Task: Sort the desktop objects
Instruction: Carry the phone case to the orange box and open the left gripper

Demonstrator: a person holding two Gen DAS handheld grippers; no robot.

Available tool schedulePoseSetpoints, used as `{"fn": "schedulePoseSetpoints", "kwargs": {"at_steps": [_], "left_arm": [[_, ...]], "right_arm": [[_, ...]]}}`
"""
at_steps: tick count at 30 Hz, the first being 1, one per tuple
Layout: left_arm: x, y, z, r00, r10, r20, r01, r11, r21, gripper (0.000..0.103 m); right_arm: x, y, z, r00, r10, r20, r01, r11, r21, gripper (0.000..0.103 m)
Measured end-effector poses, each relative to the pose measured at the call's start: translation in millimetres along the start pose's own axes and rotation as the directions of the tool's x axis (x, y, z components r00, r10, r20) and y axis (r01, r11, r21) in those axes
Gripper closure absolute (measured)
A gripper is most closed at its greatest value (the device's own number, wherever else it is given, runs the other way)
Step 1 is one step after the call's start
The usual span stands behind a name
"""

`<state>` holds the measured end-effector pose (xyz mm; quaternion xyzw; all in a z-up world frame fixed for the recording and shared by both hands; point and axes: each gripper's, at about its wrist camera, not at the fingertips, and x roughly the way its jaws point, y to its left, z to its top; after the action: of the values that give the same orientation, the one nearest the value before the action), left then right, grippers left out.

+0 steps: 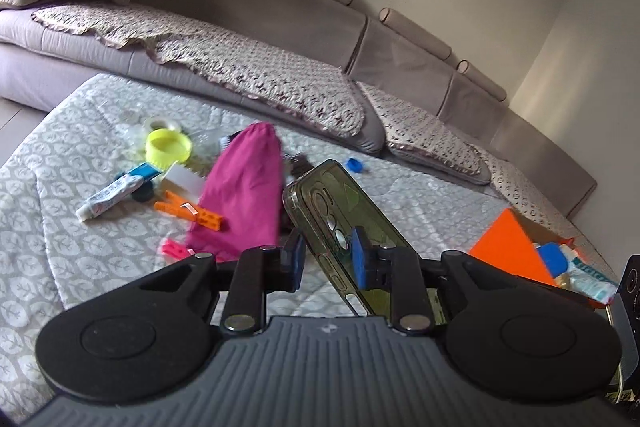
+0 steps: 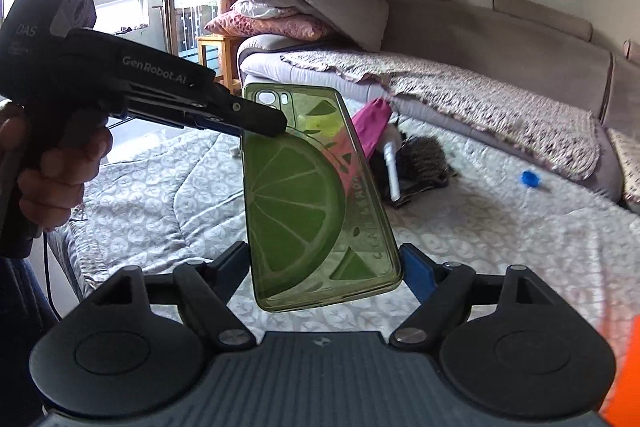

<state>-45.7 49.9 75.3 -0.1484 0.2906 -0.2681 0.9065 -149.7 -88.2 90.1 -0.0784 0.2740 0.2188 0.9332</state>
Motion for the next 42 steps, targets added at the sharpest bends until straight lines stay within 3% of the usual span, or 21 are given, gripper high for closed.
{"fn": "schedulePoseSetpoints", "kwargs": {"at_steps": [8, 16, 22, 28, 34, 35, 36, 37, 38, 39, 40, 41, 42], "left_arm": [[17.1, -69.6, 15.1, 0.996, -0.091, -0.004, 0.091, 0.988, 0.124, 0.077], [73.6, -158.7, 16.9, 0.975, -0.216, -0.057, 0.223, 0.946, 0.237, 0.077], [124.1, -213.0, 7.8, 0.955, -0.277, -0.104, 0.295, 0.910, 0.291, 0.076], [162.4, -246.0, -1.1, 0.934, -0.322, -0.152, 0.355, 0.876, 0.327, 0.075], [188.9, -253.6, -9.7, 0.928, -0.309, -0.209, 0.364, 0.876, 0.318, 0.074], [190.0, -255.9, -13.9, 0.934, -0.284, -0.216, 0.343, 0.880, 0.328, 0.084], [193.7, -254.5, -16.2, 0.936, -0.265, -0.232, 0.333, 0.882, 0.334, 0.085], [197.6, -250.4, -17.7, 0.937, -0.247, -0.248, 0.322, 0.885, 0.335, 0.079], [200.4, -246.5, -18.8, 0.937, -0.232, -0.262, 0.314, 0.889, 0.335, 0.060], [200.3, -241.6, -19.8, 0.942, -0.218, -0.254, 0.298, 0.892, 0.339, 0.049], [197.9, -237.7, -21.4, 0.955, -0.204, -0.215, 0.272, 0.893, 0.358, 0.030], [190.8, -235.4, -22.5, 0.965, -0.189, -0.180, 0.246, 0.891, 0.383, 0.019], [186.3, -231.4, -22.1, 0.970, -0.180, -0.161, 0.231, 0.886, 0.401, 0.019]], "right_arm": [[-67.3, -34.8, -6.2, 0.991, -0.119, 0.058, 0.118, 0.993, 0.021, 0.022], [-139.3, -95.3, -27.3, 0.957, -0.287, 0.049, 0.282, 0.955, 0.090, 0.022], [-172.9, -135.4, -38.0, 0.911, -0.409, -0.047, 0.412, 0.905, 0.106, 0.022], [-173.0, -178.3, -46.9, 0.855, -0.477, -0.205, 0.506, 0.853, 0.125, 0.022], [-152.5, -219.0, -56.2, 0.799, -0.495, -0.341, 0.560, 0.820, 0.120, 0.022], [-152.0, -221.7, -58.3, 0.792, -0.500, -0.350, 0.568, 0.814, 0.123, 0.023], [-151.7, -225.3, -59.0, 0.783, -0.507, -0.359, 0.580, 0.805, 0.128, 0.023], [-149.4, -228.9, -58.7, 0.786, -0.492, -0.374, 0.572, 0.809, 0.138, 0.022], [-149.1, -233.6, -60.1, 0.800, -0.455, -0.391, 0.547, 0.821, 0.165, 0.022], [-149.0, -235.6, -61.0, 0.808, -0.442, -0.390, 0.538, 0.824, 0.179, 0.023], [-148.1, -236.2, -62.0, 0.803, -0.453, -0.388, 0.546, 0.819, 0.174, 0.023], [-147.3, -236.0, -62.9, 0.797, -0.470, -0.380, 0.560, 0.810, 0.174, 0.019], [-149.5, -235.9, -62.6, 0.798, -0.483, -0.361, 0.571, 0.798, 0.194, 0.007]]}}
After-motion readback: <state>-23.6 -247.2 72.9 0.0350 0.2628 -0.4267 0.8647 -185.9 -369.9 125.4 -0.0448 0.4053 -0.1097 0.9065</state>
